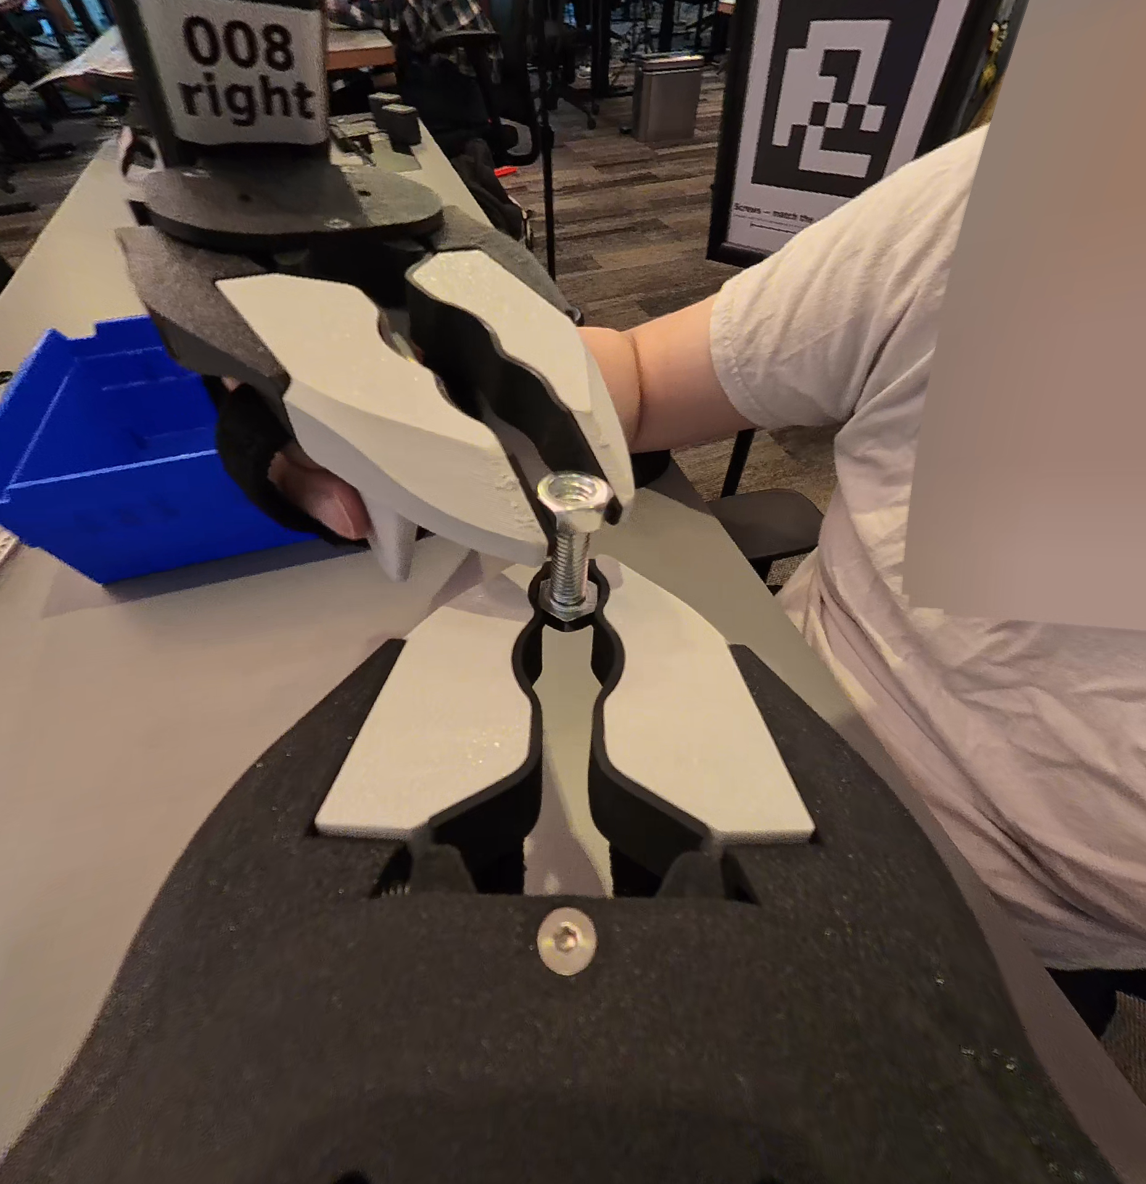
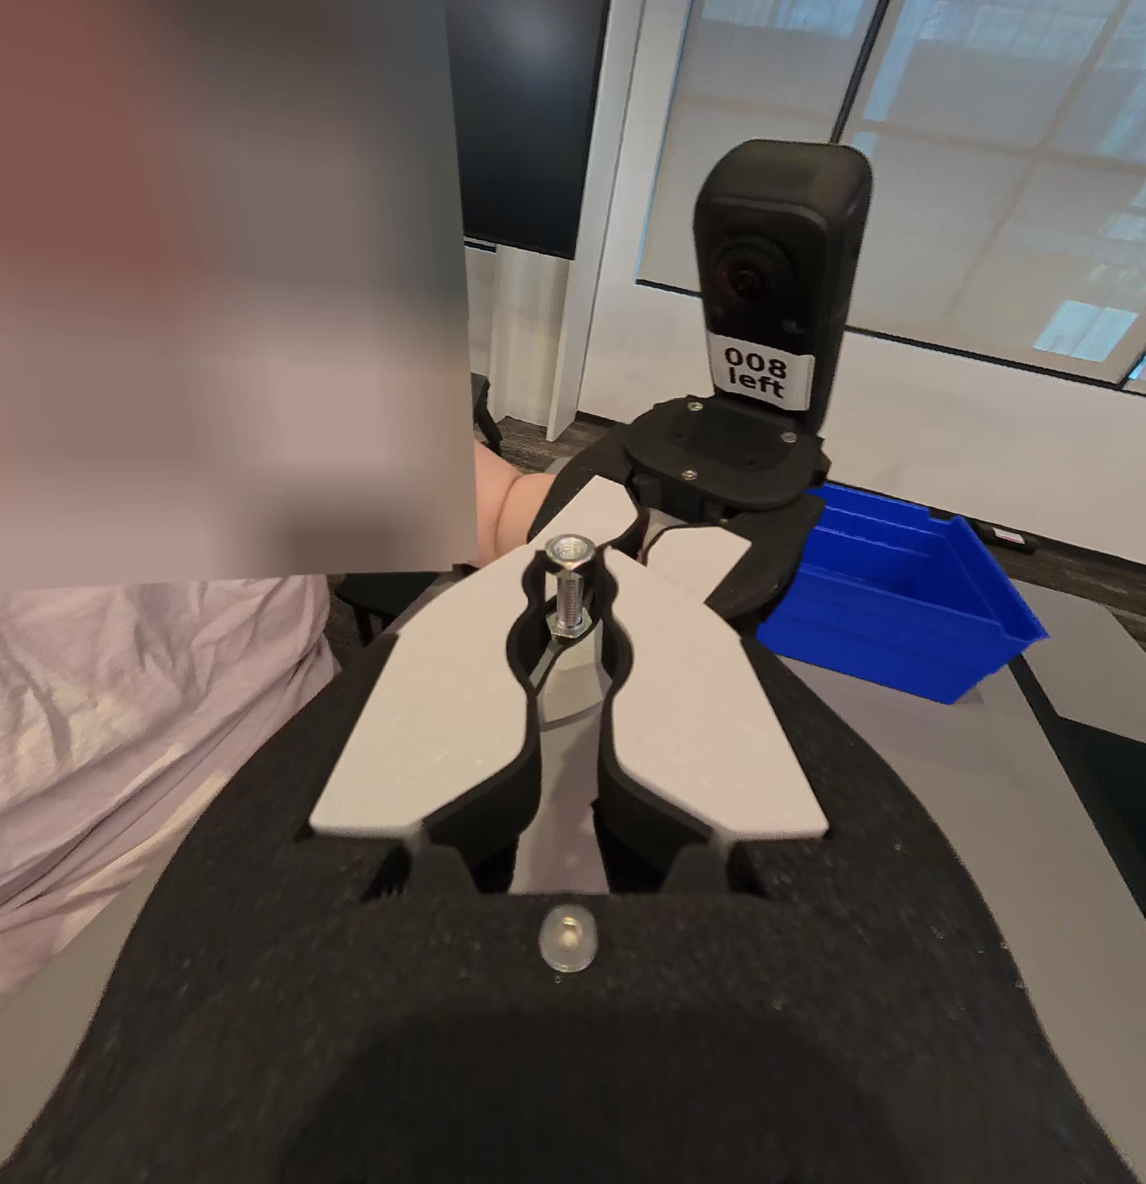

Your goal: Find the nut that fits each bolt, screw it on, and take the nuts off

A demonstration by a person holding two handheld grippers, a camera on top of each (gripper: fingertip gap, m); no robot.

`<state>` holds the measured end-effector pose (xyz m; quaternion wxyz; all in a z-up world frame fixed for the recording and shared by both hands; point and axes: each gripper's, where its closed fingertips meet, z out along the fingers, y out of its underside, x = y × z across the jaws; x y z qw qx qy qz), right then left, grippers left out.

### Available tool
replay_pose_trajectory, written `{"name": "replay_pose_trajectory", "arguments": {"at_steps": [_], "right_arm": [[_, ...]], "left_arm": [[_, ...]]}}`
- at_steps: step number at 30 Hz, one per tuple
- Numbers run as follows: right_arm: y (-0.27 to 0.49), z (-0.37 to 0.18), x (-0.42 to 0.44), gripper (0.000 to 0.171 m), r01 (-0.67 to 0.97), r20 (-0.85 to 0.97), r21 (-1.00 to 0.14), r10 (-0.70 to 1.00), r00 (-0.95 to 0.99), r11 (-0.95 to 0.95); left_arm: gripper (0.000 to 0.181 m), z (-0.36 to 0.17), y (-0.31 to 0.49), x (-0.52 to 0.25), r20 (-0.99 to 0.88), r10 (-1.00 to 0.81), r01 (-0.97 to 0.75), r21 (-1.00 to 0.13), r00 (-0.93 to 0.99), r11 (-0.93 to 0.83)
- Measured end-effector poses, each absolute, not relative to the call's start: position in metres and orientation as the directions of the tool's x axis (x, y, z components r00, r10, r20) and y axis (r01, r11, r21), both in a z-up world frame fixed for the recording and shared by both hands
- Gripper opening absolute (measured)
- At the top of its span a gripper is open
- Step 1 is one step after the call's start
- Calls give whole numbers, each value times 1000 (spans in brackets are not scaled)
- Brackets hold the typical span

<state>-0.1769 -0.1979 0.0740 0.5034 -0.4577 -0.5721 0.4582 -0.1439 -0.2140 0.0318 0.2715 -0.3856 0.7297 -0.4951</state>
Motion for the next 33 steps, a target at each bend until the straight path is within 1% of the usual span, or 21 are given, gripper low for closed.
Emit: {"name": "replay_pose_trajectory", "arguments": {"at_steps": [10,17,21,26,29,33], "right_arm": [[-172,72,-174,14,132,170,-979,980,100,156],[-148,70,-171,13,173,165,-977,948,272,121],[-142,69,-170,14,206,177,-972,928,328,113],[-146,68,-171,14,211,182,-970,936,301,121],[-151,70,-172,22,204,195,-969,944,267,143],[-157,72,-171,26,206,241,-959,942,233,194]], "left_arm": [[9,29,-185,-139,-27,-907,-347,-919,-420,188],[9,27,-159,-135,-36,-960,-387,-911,-278,146],[9,26,-152,-135,-39,-970,-400,-906,-240,135],[9,25,-158,-135,-23,-963,-400,-907,-269,134],[9,25,-164,-135,3,-952,-400,-908,-306,125],[9,26,-171,-136,29,-940,-393,-913,-340,114]]}}
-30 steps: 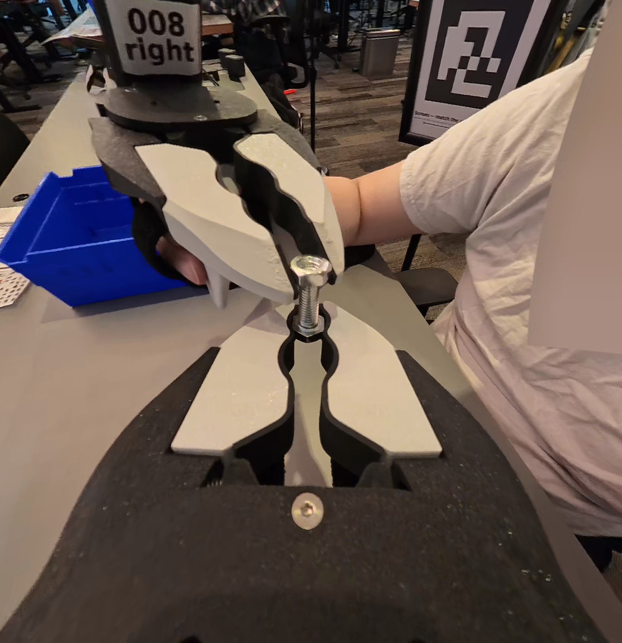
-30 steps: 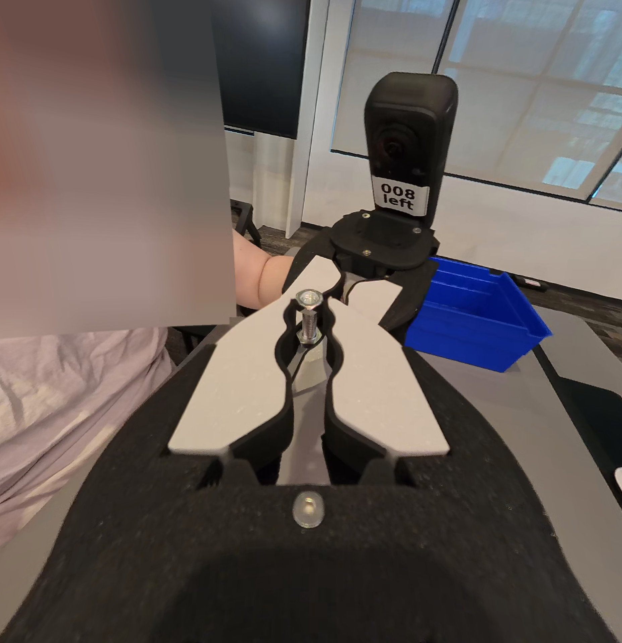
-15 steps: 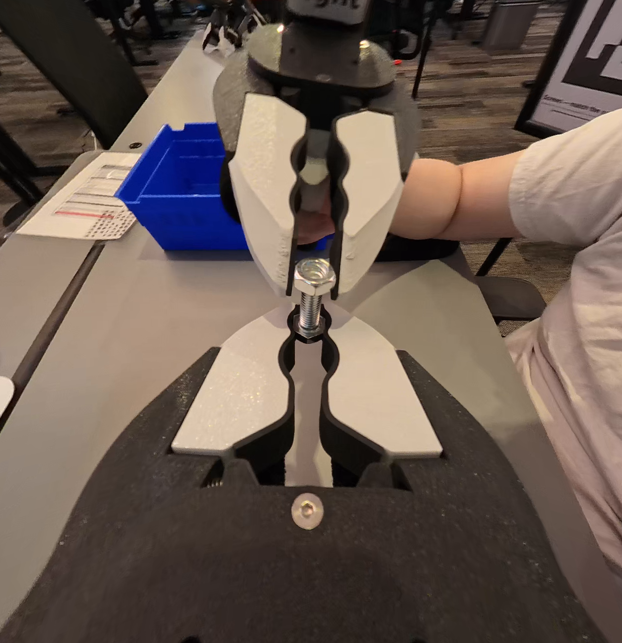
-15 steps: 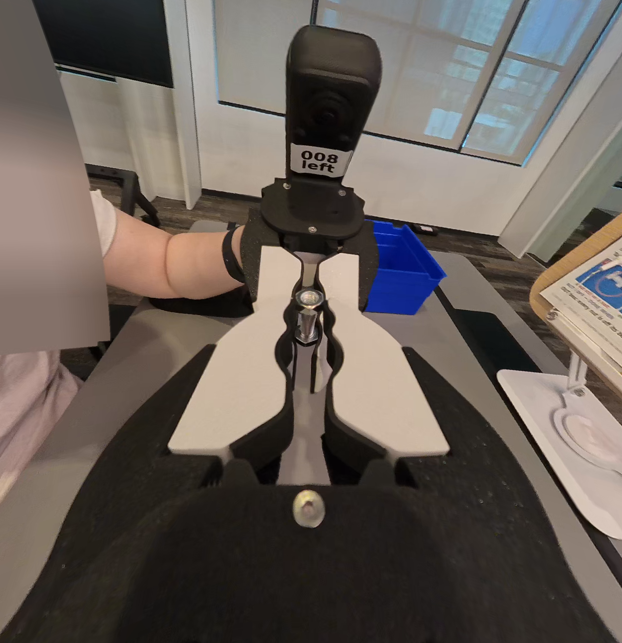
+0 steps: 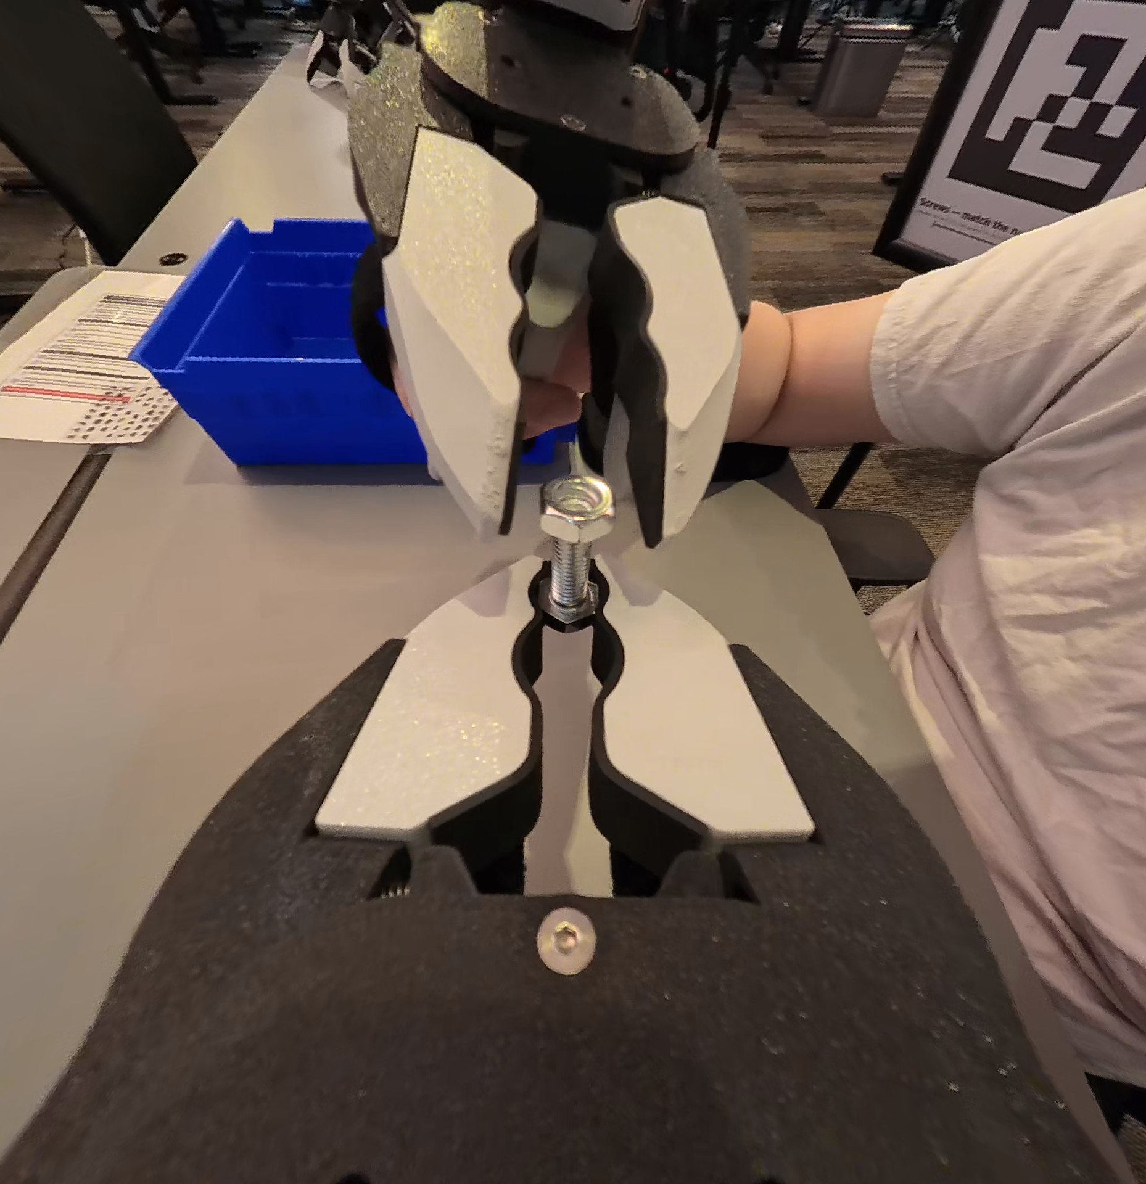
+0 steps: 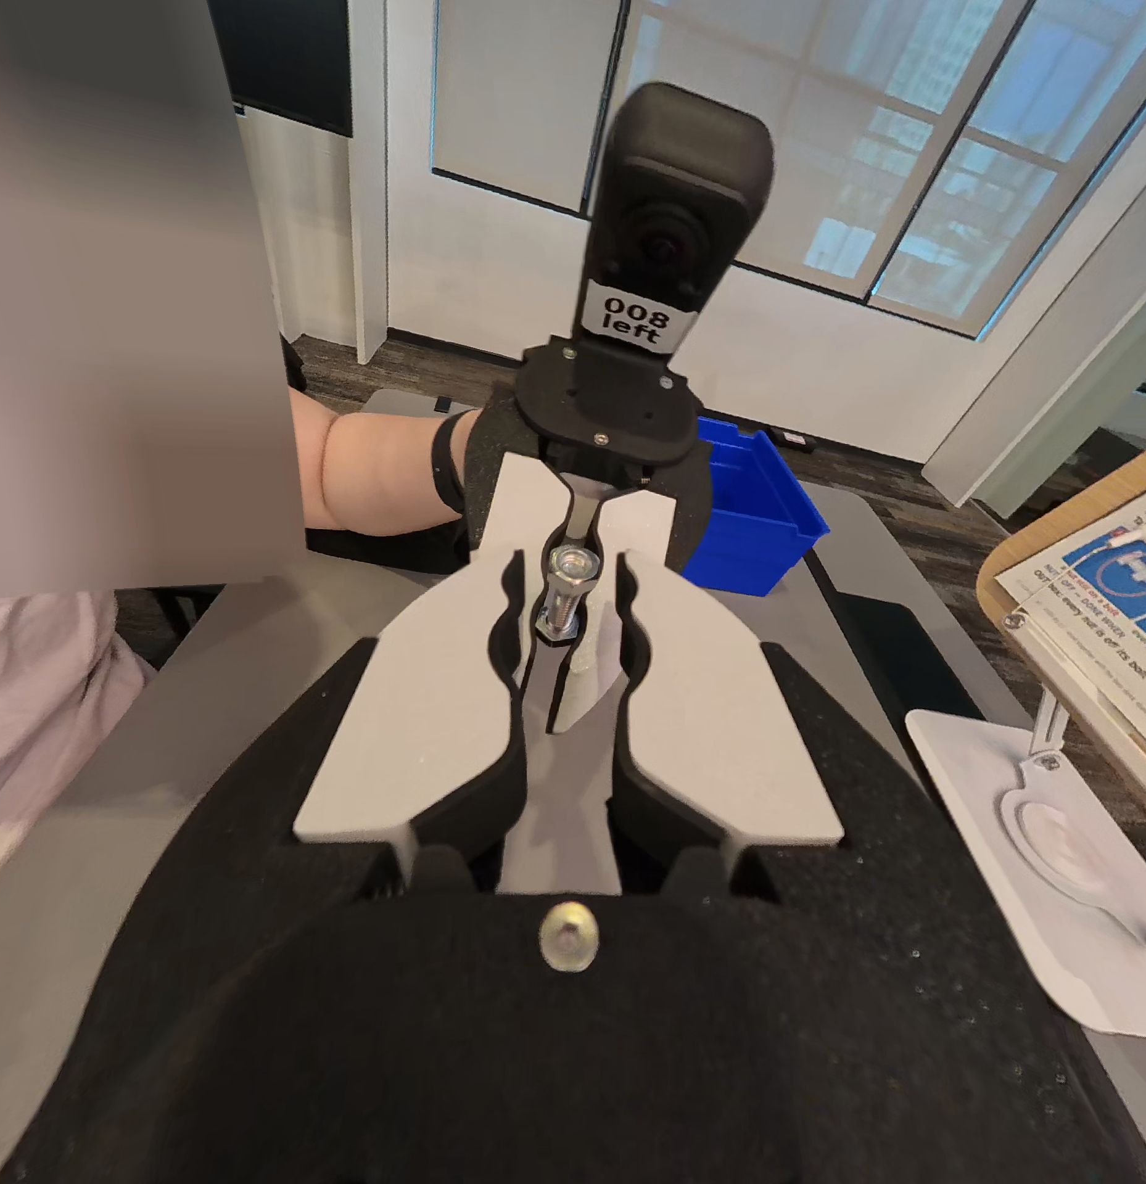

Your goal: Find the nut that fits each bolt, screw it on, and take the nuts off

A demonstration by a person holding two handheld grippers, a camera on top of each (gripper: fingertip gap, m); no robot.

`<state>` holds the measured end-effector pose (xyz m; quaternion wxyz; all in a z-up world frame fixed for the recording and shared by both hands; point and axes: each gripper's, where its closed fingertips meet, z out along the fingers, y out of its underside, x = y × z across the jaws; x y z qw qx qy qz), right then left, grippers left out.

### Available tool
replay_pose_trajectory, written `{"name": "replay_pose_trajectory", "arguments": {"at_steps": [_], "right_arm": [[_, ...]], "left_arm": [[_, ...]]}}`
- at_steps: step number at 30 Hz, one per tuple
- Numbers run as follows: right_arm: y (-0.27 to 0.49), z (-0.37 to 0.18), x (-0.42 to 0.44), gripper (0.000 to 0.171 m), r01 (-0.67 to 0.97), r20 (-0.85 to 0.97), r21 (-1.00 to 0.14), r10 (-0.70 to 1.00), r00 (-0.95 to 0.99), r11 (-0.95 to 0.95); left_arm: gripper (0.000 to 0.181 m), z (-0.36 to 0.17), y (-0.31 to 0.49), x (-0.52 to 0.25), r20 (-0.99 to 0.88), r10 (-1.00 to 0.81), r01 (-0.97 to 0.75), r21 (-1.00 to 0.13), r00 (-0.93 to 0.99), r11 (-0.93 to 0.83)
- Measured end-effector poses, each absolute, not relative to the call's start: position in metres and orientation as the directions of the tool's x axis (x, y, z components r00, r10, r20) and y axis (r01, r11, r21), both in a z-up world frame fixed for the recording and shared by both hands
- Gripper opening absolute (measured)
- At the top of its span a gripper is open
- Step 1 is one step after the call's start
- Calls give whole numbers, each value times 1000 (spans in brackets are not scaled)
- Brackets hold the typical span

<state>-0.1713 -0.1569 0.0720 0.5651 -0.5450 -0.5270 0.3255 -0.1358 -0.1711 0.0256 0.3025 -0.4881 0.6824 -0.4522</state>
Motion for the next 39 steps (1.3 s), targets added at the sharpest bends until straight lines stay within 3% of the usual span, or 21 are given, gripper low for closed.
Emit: {"name": "replay_pose_trajectory", "arguments": {"at_steps": [14,31,39], "right_arm": [[-164,74,-169,14,143,145,-982,978,152,124],[-131,75,-167,14,108,26,-994,884,466,-28],[-148,87,-164,24,139,166,-982,926,340,125]], "left_arm": [[9,22,-177,-135,19,-933,-406,-903,-360,138],[9,23,-141,-133,-21,-989,-432,-898,-147,83],[9,27,-166,-136,48,-955,-408,-909,-291,78]]}}
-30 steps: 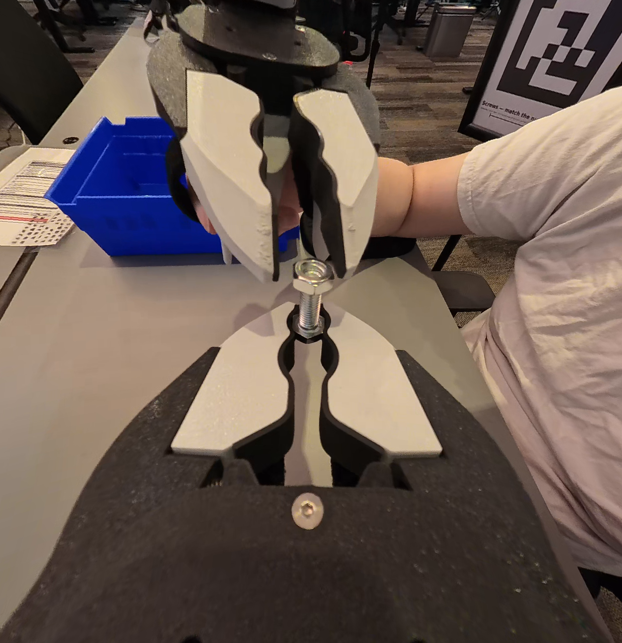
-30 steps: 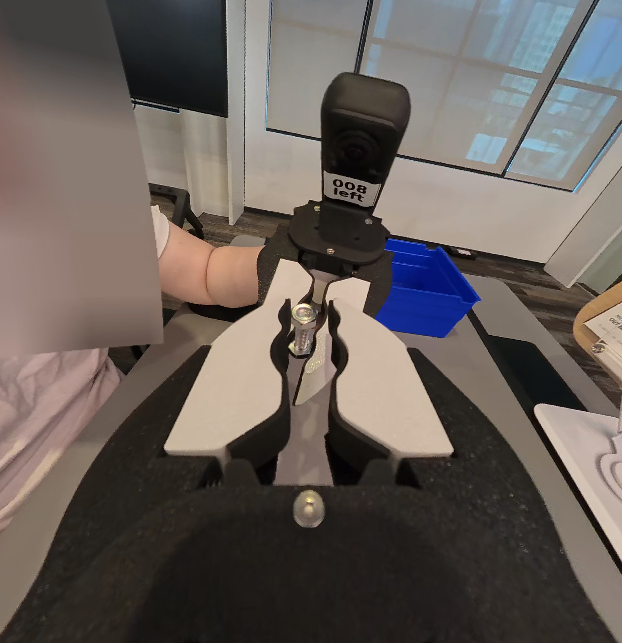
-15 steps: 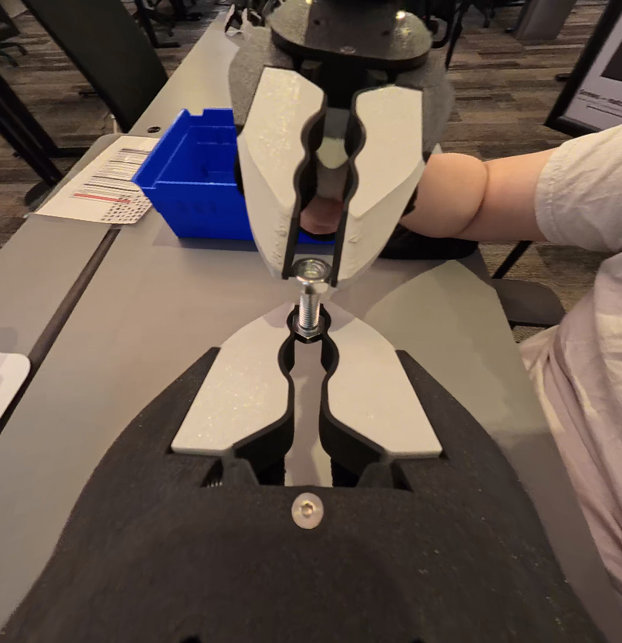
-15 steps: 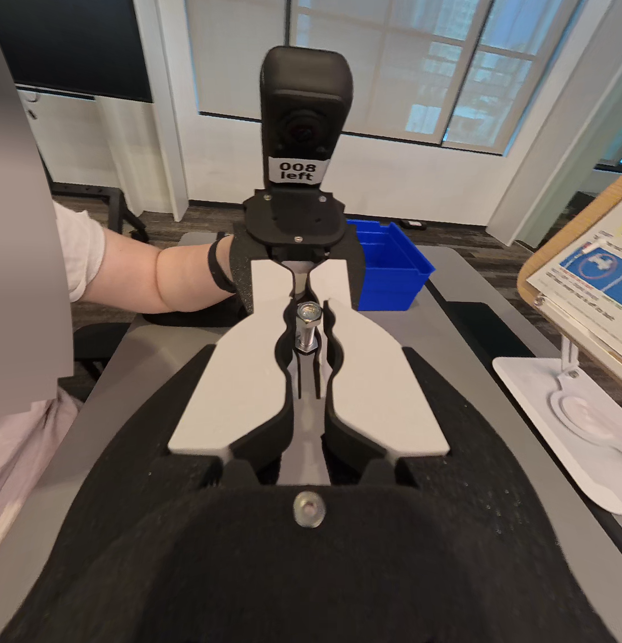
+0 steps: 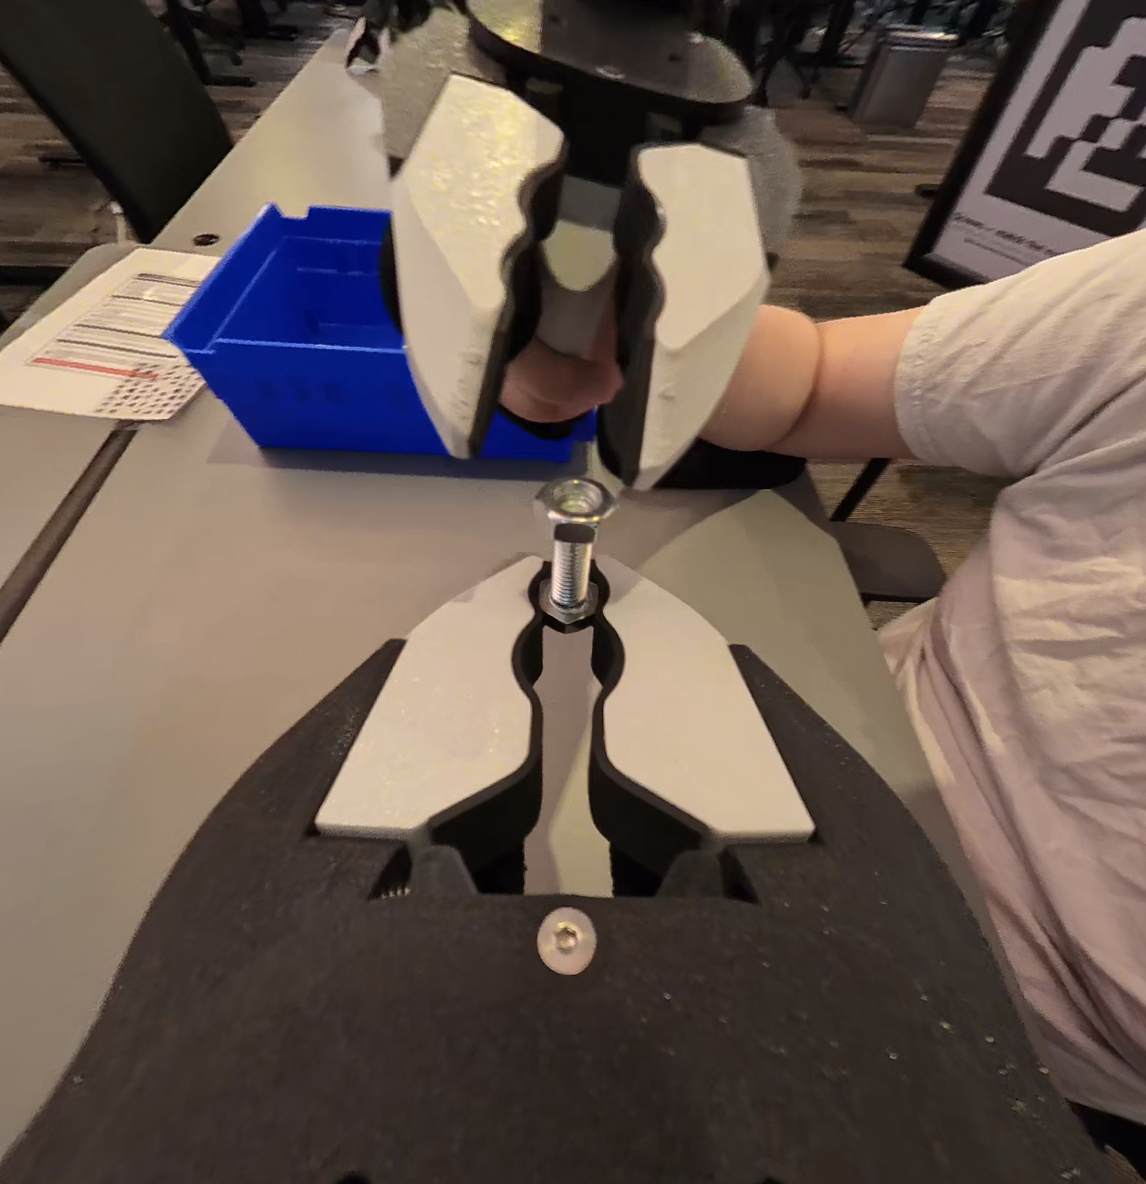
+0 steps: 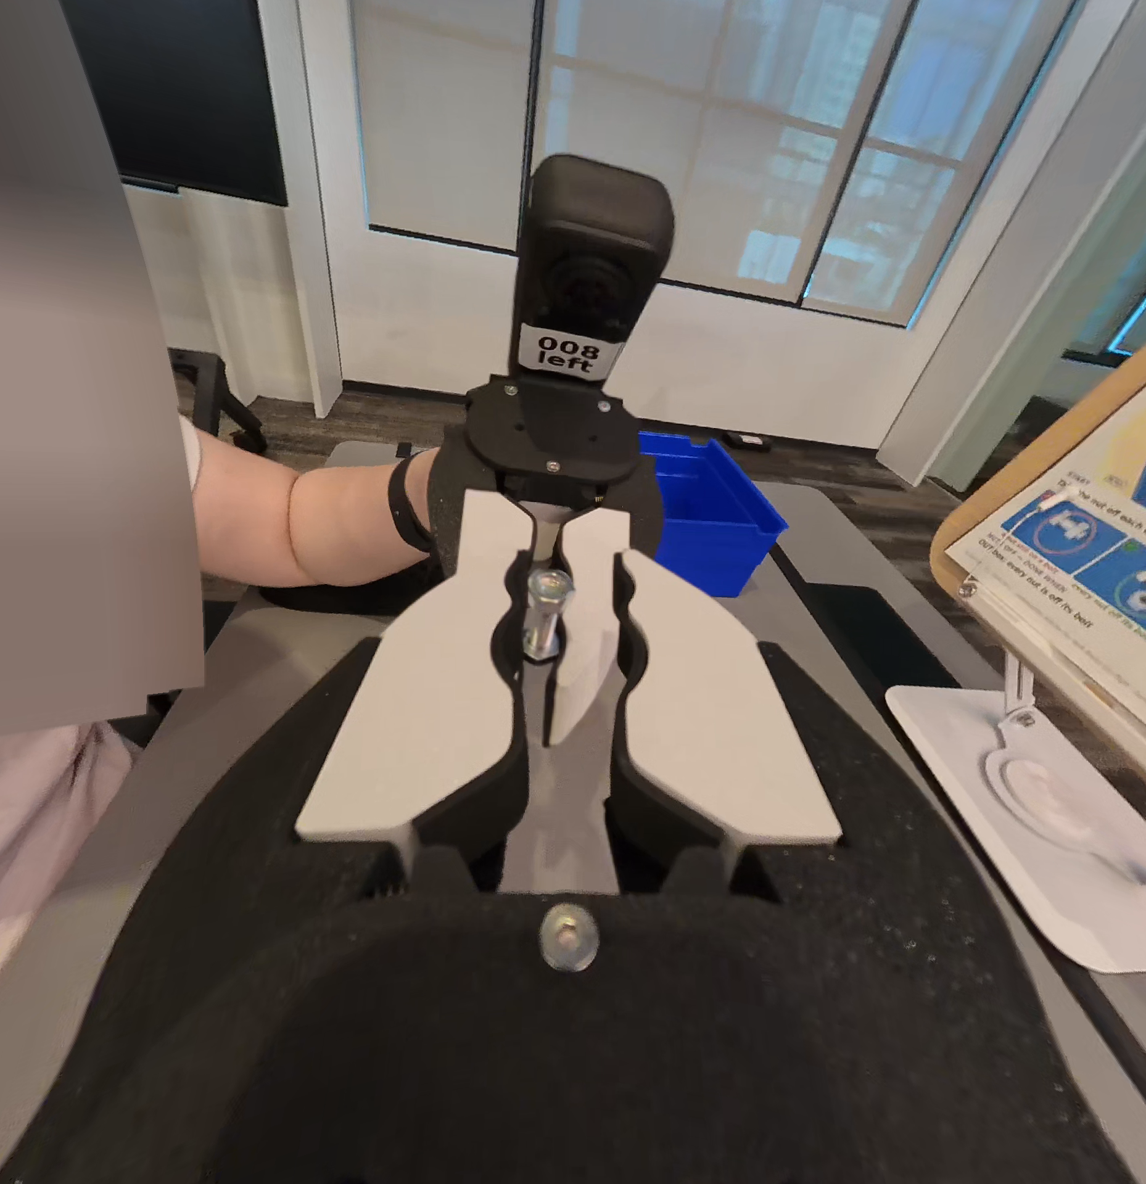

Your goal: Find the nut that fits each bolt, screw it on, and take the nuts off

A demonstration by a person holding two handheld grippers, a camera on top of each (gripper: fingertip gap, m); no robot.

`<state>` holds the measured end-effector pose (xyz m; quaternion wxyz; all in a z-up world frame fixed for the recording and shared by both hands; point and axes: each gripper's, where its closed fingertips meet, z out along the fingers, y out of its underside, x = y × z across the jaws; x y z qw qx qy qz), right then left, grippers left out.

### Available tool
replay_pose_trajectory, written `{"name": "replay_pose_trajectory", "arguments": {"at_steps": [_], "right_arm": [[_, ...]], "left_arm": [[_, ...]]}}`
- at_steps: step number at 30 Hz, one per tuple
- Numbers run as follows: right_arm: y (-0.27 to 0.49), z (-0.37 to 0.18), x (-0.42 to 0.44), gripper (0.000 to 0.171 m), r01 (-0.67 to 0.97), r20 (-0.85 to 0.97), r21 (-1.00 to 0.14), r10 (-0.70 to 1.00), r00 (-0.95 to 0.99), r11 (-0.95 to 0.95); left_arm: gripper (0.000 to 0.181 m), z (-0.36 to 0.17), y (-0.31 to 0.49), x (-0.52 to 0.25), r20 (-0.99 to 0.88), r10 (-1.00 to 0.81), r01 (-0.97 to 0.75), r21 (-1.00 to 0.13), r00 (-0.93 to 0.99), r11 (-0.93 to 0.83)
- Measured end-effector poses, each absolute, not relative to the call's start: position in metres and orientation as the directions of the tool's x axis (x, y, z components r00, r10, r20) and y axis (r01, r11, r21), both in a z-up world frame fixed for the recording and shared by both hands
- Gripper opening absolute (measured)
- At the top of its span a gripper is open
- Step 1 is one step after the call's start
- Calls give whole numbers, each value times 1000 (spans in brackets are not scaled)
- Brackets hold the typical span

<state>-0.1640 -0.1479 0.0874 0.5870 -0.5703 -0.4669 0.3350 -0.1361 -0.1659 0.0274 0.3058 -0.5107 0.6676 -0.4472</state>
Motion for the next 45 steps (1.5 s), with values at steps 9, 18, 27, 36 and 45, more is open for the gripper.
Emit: {"name": "replay_pose_trajectory", "arguments": {"at_steps": [9,18,27,36,45], "right_arm": [[-186,82,-165,26,70,86,-994,996,-9,86],[-189,67,-172,14,158,135,-978,991,-17,136],[-173,69,-171,14,167,78,-984,993,91,62],[-143,70,-169,14,227,90,-974,916,390,-1],[-150,65,-172,27,320,169,-946,918,360,49]], "left_arm": [[9,25,-204,-141,59,-879,-397,-905,-473,152],[9,22,-205,-139,52,-882,-405,-900,-469,162],[9,25,-187,-136,36,-925,-412,-902,-377,132],[9,26,-155,-133,-1,-981,-428,-900,-195,86],[9,26,-167,-134,28,-965,-427,-900,-261,89]]}}
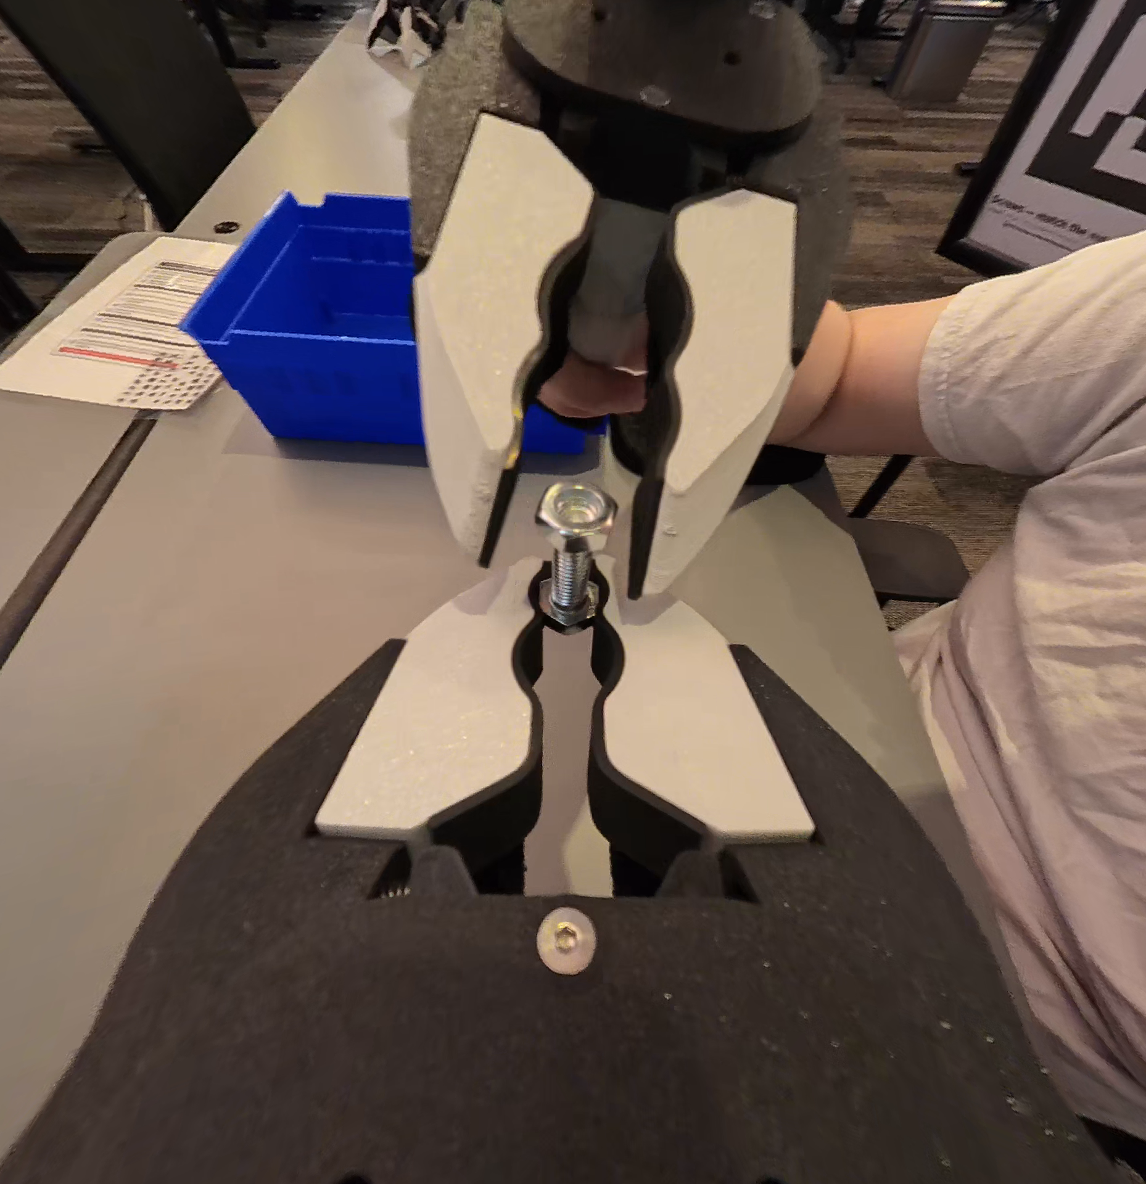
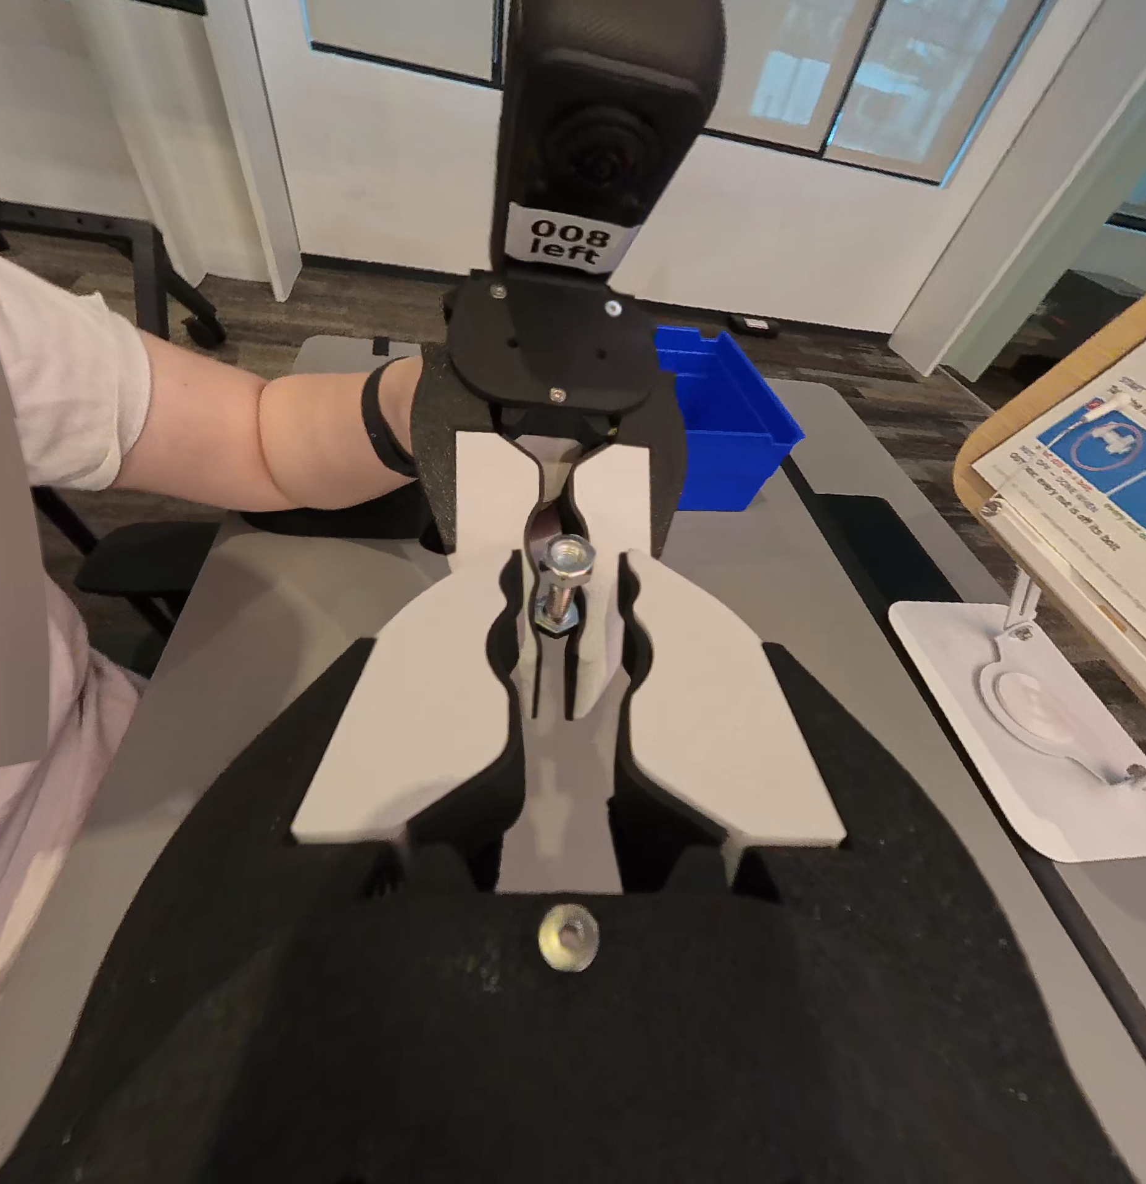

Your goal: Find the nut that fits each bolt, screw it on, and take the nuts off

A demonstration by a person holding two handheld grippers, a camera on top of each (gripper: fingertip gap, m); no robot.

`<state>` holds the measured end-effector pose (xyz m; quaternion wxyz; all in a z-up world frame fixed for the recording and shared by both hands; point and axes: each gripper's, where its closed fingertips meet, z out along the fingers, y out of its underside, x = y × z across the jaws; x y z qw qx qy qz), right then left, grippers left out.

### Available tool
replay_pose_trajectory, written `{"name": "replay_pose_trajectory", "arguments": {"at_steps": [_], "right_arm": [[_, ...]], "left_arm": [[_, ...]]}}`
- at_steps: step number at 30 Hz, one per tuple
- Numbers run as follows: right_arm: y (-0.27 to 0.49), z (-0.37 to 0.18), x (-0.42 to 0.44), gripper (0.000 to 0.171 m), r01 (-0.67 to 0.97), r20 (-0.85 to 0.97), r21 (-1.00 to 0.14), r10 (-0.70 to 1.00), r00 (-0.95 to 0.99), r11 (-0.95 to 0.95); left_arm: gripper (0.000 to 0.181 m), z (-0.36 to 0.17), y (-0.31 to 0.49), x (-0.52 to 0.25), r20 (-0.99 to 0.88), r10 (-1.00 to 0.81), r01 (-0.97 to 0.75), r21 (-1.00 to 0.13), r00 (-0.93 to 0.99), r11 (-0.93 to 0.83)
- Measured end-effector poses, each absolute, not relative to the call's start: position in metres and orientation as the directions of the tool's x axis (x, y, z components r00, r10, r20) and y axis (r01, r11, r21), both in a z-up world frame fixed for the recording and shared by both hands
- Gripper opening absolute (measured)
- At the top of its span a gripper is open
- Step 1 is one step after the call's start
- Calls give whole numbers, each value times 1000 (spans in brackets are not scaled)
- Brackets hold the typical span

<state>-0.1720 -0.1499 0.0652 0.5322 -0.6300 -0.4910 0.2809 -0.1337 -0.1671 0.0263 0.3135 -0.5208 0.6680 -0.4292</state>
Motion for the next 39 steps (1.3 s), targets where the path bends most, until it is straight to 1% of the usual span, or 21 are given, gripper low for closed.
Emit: {"name": "replay_pose_trajectory", "arguments": {"at_steps": [5,11,14,18,24,27,32,35,39], "right_arm": [[-169,72,-173,29,288,205,-948,954,218,138],[-189,74,-174,28,247,225,-948,972,72,201],[-200,77,-174,27,197,225,-955,974,2,220],[-211,84,-175,22,119,186,-974,980,-71,193],[-213,77,-177,19,152,173,-971,980,-98,187],[-211,73,-179,14,176,181,-965,980,-84,193],[-199,75,-178,14,195,160,-968,987,2,156],[-184,75,-177,14,209,118,-973,988,103,94],[-165,76,-175,14,218,87,-975,963,254,30]], "left_arm": [[9,27,-187,-136,35,-929,-410,-903,-369,129],[9,28,-208,-140,31,-882,-387,-906,-470,174],[9,31,-221,-144,48,-841,-366,-912,-539,182],[9,27,-227,-145,44,-825,-372,-905,-564,206],[9,25,-230,-145,42,-819,-375,-901,-573,216],[9,25,-227,-144,39,-825,-378,-900,-563,215],[9,27,-214,-142,32,-861,-387,-901,-508,194],[9,28,-198,-140,27,-900,-403,-900,-436,168],[9,28,-180,-138,67,-935,-422,-902,-349,93]]}}
